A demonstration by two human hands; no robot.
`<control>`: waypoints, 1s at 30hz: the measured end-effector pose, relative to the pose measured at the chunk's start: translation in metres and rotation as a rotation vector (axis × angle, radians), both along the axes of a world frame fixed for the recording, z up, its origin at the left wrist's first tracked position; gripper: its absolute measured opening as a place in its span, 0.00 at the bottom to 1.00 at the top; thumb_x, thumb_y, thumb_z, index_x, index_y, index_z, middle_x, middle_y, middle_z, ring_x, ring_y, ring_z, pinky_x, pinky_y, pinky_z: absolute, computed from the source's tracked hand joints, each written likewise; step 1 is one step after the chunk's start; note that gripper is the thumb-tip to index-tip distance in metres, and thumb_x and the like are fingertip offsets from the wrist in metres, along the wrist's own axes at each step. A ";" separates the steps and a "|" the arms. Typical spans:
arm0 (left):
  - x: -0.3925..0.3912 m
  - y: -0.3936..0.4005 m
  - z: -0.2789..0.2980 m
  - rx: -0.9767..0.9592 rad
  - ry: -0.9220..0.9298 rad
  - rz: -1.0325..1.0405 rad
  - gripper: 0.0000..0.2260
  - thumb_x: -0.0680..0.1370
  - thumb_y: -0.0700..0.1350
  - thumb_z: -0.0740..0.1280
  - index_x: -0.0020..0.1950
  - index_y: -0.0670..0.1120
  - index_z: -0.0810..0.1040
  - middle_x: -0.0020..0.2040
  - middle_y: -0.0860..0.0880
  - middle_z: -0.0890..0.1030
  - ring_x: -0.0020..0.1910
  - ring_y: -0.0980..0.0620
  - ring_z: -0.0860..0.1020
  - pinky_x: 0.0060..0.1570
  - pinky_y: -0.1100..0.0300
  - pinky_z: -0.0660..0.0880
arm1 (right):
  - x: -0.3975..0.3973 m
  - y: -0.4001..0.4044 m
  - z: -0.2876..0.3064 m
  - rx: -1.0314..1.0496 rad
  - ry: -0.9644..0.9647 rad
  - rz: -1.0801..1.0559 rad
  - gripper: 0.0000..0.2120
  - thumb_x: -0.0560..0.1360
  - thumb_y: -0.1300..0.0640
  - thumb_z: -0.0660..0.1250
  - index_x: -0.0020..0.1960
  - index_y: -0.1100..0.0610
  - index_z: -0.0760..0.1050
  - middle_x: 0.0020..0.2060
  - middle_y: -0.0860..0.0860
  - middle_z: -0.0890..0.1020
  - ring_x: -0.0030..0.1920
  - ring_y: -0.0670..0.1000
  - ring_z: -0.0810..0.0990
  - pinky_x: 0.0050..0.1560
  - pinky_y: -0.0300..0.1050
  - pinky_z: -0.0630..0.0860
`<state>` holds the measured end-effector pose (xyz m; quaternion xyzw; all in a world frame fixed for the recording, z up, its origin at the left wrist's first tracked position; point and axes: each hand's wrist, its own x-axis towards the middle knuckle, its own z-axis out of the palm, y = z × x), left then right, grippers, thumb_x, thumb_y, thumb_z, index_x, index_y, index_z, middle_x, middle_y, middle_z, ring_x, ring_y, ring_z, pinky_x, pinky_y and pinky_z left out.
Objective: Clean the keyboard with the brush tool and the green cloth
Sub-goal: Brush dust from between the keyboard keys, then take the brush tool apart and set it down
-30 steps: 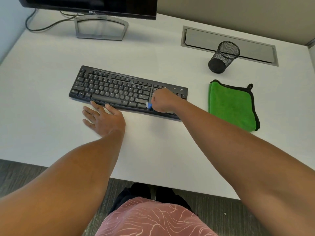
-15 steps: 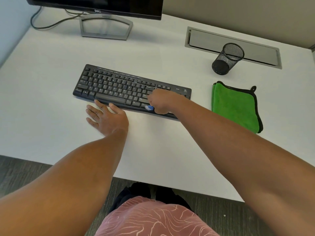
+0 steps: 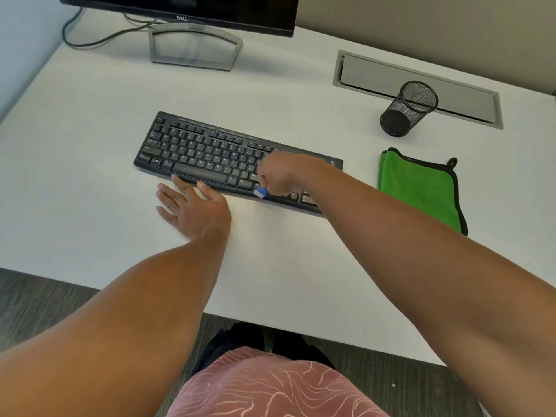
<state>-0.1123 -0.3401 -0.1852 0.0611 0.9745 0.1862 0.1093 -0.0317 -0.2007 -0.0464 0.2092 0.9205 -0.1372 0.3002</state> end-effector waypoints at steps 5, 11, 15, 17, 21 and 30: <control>0.000 -0.001 0.000 0.011 -0.004 -0.004 0.29 0.84 0.56 0.43 0.83 0.48 0.45 0.83 0.43 0.45 0.82 0.46 0.42 0.79 0.46 0.38 | 0.012 -0.004 0.001 -0.041 -0.001 -0.064 0.10 0.78 0.63 0.57 0.46 0.62 0.77 0.43 0.56 0.78 0.45 0.58 0.75 0.36 0.44 0.68; -0.001 -0.002 0.000 0.017 -0.014 -0.013 0.29 0.84 0.57 0.43 0.83 0.48 0.45 0.83 0.43 0.45 0.82 0.46 0.41 0.79 0.46 0.37 | 0.028 0.008 0.010 -0.228 0.155 -0.340 0.17 0.75 0.68 0.57 0.60 0.65 0.77 0.59 0.60 0.79 0.48 0.57 0.75 0.40 0.48 0.72; -0.002 -0.004 0.004 0.019 -0.051 -0.006 0.30 0.84 0.57 0.44 0.83 0.45 0.45 0.83 0.42 0.44 0.82 0.46 0.40 0.78 0.45 0.36 | 0.042 0.012 0.009 -0.252 0.162 -0.487 0.18 0.76 0.66 0.56 0.62 0.71 0.74 0.56 0.67 0.78 0.42 0.52 0.67 0.36 0.44 0.62; -0.001 -0.004 0.010 0.031 -0.051 0.009 0.30 0.85 0.56 0.46 0.83 0.44 0.46 0.83 0.43 0.44 0.82 0.47 0.41 0.78 0.45 0.37 | 0.048 0.015 0.007 -0.264 0.203 -0.582 0.18 0.77 0.66 0.55 0.63 0.70 0.74 0.47 0.60 0.77 0.41 0.51 0.68 0.36 0.43 0.63; 0.003 0.002 0.024 0.111 0.023 -0.050 0.27 0.86 0.53 0.48 0.83 0.45 0.49 0.83 0.47 0.47 0.82 0.49 0.45 0.78 0.44 0.39 | 0.056 0.024 -0.001 -0.311 0.276 -0.737 0.14 0.80 0.64 0.55 0.59 0.64 0.75 0.52 0.57 0.74 0.49 0.51 0.68 0.36 0.37 0.64; 0.034 0.041 0.053 0.370 0.166 -0.220 0.16 0.85 0.51 0.54 0.60 0.47 0.79 0.53 0.46 0.82 0.52 0.43 0.80 0.54 0.50 0.72 | 0.079 0.036 -0.004 -0.492 0.500 -1.104 0.11 0.78 0.61 0.61 0.59 0.60 0.77 0.47 0.51 0.74 0.43 0.49 0.70 0.42 0.43 0.68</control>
